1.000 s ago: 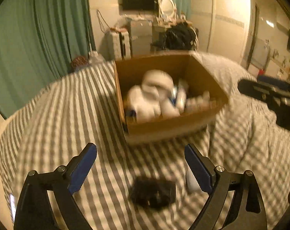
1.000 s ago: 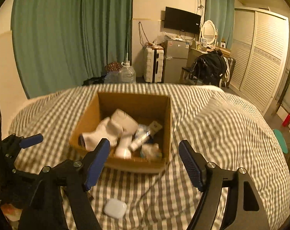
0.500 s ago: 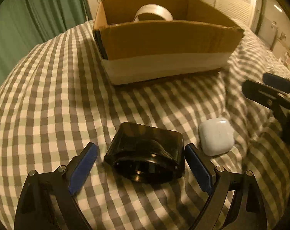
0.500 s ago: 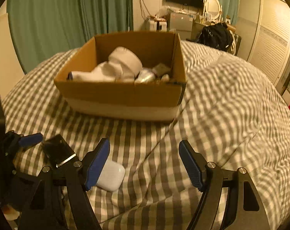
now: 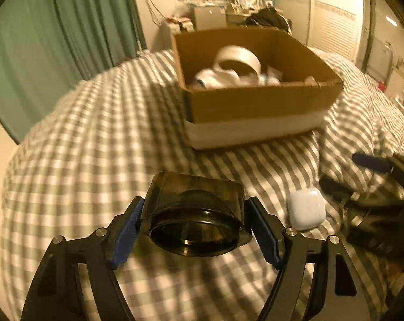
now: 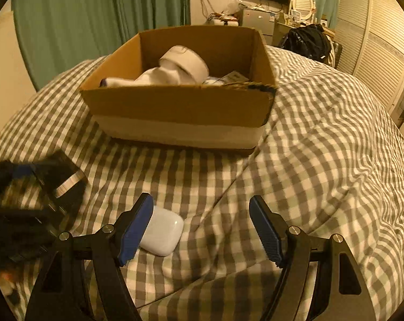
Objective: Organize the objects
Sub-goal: 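Grasp the black cup with the left tool while the right grasps the earbud case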
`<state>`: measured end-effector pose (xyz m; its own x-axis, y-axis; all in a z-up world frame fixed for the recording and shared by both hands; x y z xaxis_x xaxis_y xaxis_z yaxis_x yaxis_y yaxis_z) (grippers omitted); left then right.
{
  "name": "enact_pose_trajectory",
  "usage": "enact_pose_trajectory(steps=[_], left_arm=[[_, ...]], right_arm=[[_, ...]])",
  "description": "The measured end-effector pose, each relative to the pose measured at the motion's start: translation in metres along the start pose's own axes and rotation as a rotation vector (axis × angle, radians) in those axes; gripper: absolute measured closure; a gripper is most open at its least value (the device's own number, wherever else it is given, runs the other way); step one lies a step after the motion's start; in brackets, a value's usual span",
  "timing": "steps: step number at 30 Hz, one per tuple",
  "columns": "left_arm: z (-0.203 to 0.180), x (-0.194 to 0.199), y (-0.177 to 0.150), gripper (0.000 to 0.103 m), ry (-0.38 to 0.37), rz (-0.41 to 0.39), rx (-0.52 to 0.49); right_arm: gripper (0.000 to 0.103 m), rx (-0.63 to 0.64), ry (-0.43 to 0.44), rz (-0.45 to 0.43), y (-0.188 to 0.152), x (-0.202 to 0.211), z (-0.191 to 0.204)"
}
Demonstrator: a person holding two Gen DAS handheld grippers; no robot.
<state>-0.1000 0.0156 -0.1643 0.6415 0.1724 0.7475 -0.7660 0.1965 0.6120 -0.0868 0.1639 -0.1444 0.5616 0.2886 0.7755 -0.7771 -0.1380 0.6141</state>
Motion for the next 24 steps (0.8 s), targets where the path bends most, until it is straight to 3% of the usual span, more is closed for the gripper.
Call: enact_pose_trajectory(steps=[7,9,12,24], left_arm=[[0.022,0.004,0.008,0.025,-0.007,-0.009,0.022],[0.019,0.004,0.007,0.025,-0.012,-0.010,0.017],[0.018,0.002,0.005,0.025,-0.014,-0.001,0.020],[0.018,-0.002,-0.005,0.025,-0.009,0.019,0.031]], right_arm=[[0.030,0.085,0.018,0.112,-0.013,-0.035,0.030],[0.042,0.097,0.018,0.136,-0.016,-0.043,0.035],[0.047,0.102,0.027,0.174,-0.020,-0.052,0.038],[0.047,0.069,0.038,0.146,-0.018,-0.037,0.033]])
Point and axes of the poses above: each gripper's, at about its wrist camera, not at the fingertips, and x roughly against the way its jaws point, z to its left, y to its top, the point moved 4 cm from there along -x, roughly the way its jaws point, and after that the axes turned 10 degrees about y, right-handed, at the moved point
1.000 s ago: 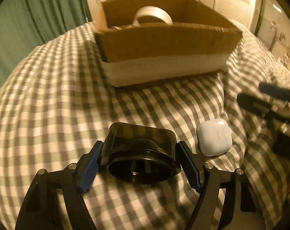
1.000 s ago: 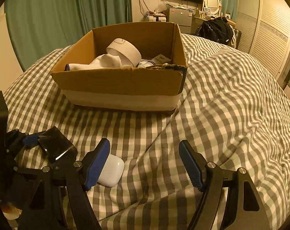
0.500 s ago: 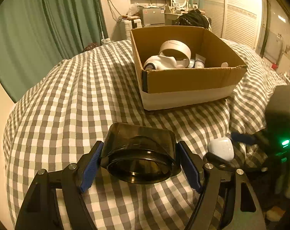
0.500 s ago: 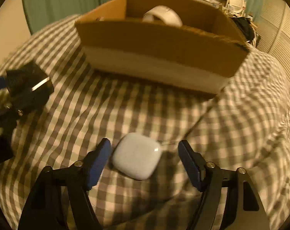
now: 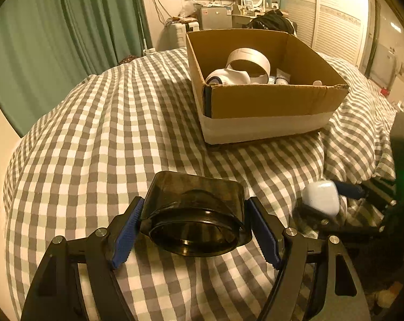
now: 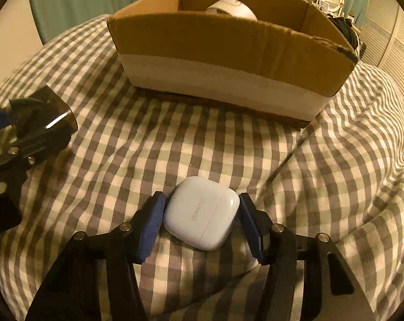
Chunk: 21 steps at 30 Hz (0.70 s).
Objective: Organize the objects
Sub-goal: 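Grasp the black cup with the left tool while the right grasps the earbud case, then carry black cup and earbud case into the box and release them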
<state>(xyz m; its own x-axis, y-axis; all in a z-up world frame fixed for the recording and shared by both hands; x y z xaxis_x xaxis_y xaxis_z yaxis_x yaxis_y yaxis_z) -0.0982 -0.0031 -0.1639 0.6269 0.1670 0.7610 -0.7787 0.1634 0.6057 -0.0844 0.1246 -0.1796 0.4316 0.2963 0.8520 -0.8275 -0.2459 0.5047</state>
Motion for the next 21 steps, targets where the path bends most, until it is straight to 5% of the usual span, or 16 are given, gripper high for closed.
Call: enact_pose_trajectory(steps=[10,21], left_arm=[[-0.006,0.028,-0.009,0.025,0.000,-0.019,-0.018],[-0.009,0.074,0.038,0.025,-0.041,-0.139,-0.019]], right_arm=[[0.047,0.000,-0.010,-0.103,0.000,0.052,-0.004],[0.047,0.019,-0.002,-0.240,0.027,0.119,-0.001]])
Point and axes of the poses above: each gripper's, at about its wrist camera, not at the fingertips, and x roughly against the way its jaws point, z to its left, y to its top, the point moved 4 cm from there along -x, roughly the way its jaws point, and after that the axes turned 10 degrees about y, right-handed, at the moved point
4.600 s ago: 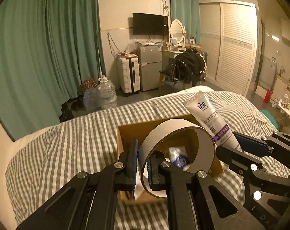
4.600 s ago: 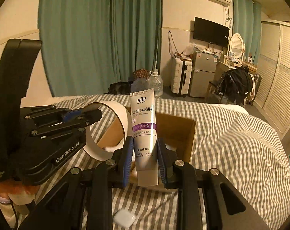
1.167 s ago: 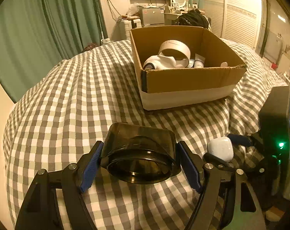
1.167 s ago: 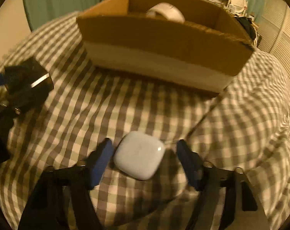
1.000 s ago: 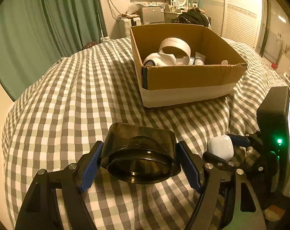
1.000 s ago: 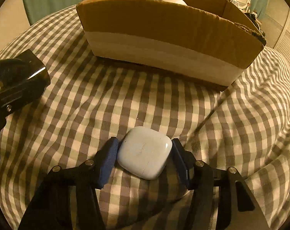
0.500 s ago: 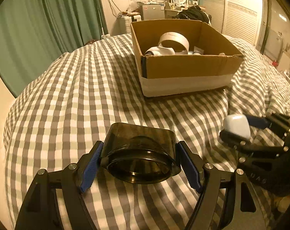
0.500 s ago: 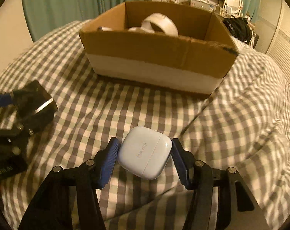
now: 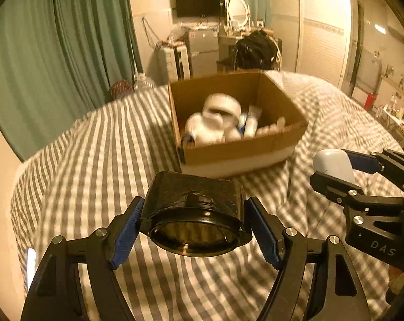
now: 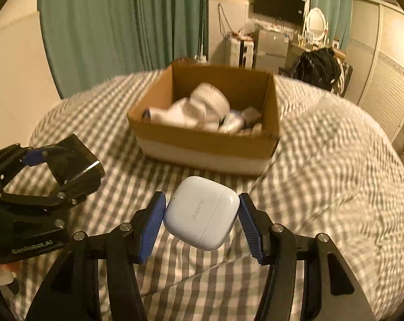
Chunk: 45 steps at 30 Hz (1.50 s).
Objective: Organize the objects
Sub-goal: 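Carry black cup and earbud case into the box and release them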
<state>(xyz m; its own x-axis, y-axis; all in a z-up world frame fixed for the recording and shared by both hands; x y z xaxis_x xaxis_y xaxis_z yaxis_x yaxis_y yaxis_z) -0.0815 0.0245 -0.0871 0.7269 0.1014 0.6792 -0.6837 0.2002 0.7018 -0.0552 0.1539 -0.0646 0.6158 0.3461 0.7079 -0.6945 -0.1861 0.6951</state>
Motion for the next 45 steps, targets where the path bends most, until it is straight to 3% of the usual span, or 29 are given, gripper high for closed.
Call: enact_pose_trajectory(steps=[12,25,33,45], left_arm=[[0.011,-0.003,0.092,0.025,-0.014,-0.124,-0.023],[0.006,-0.077,0.168,0.025,0.021,-0.150,-0.075],[-0.011,-0.128,0.168,0.025,-0.026,-0.113,-0.088],[-0.014,-0.166,0.154,0.025,-0.102,-0.039,-0.066]], right_arm=[[0.048,0.036,-0.019,-0.088,0.082,0.020,-0.008],[0.048,-0.037,-0.057,-0.129,0.166,-0.031,-0.053],[0.048,-0.084,-0.079,-0.095,0.195,-0.073,-0.077],[0.047,-0.167,-0.084,-0.031,0.191,-0.128,-0.096]])
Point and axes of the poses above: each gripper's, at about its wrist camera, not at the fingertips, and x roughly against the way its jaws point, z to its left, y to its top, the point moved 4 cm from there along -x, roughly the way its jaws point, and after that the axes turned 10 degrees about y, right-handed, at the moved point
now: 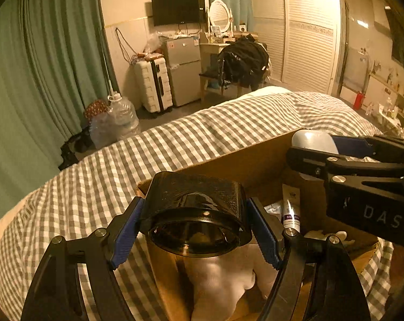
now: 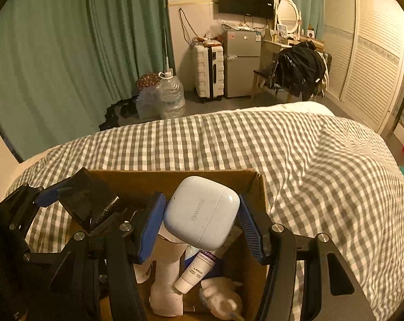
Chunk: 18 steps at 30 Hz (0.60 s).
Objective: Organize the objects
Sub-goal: 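Carry black cup and earbud case into the box and release them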
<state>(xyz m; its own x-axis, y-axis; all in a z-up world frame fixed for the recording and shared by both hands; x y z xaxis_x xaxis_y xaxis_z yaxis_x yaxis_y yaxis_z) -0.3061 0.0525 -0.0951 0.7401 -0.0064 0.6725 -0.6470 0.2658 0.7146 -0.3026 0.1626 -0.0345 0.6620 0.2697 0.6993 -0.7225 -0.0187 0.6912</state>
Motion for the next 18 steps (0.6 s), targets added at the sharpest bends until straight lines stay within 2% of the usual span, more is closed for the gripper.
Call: enact_pose_trajectory(steps=[5,7,9,18], left_arm=[[-0.005,-0.004,0.000,0.020,-0.018,0.016,0.009],[-0.008,-0.003,0.000,0.007,-0.005,0.002,0.004],[-0.009,-0.004,0.001,0.006,0.011,-0.007,0.002],[-0.009,-0.002,0.008,0.006,0.039,0.020,0.026]], right_arm=[[0.047,-0.032,0.009,0.007,-0.005,-0.006,-0.005],[0.046,-0.027,0.010,-0.003,-0.005,-0.007,-0.005],[0.035,-0.022,0.007,-0.023,-0.004,-0.004,-0.006],[0.031,-0.046,0.013,-0.050,0.003,0.004,-0.015]])
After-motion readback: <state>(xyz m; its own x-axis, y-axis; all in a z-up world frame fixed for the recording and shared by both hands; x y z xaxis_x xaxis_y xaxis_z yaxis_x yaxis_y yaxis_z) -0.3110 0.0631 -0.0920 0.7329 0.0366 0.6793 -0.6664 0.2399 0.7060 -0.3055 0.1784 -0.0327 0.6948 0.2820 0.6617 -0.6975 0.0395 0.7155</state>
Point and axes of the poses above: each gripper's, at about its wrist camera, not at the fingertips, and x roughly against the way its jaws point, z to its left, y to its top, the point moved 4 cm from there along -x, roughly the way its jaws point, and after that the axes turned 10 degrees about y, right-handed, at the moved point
